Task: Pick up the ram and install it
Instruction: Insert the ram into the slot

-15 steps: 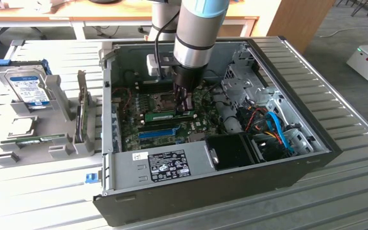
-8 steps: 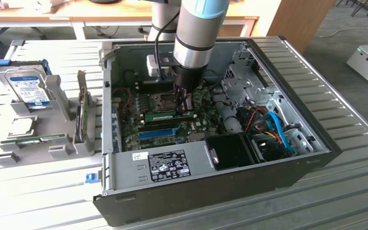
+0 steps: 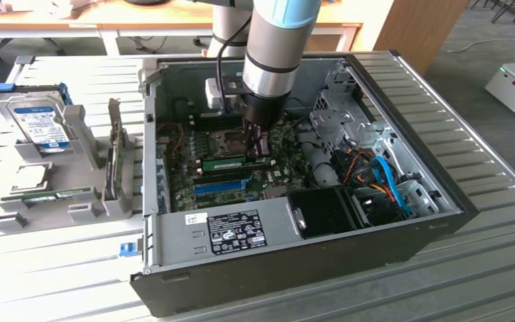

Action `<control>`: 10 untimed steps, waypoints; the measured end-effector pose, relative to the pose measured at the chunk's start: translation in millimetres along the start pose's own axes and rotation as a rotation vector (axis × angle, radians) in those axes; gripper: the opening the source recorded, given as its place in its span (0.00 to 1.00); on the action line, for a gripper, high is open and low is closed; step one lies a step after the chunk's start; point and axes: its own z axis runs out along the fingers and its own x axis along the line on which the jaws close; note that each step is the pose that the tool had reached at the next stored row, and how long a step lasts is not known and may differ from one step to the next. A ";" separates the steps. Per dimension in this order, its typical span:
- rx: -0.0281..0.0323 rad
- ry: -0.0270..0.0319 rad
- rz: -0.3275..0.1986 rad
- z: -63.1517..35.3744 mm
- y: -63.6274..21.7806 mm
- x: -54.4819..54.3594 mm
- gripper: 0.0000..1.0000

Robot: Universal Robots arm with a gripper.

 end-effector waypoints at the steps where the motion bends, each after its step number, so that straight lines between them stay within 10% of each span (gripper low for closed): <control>1: 0.0000 0.0001 0.000 0.2 0.0 0.0 0.12; 10: 0.0002 -0.0002 0.000 0.8 -0.1 0.0 0.12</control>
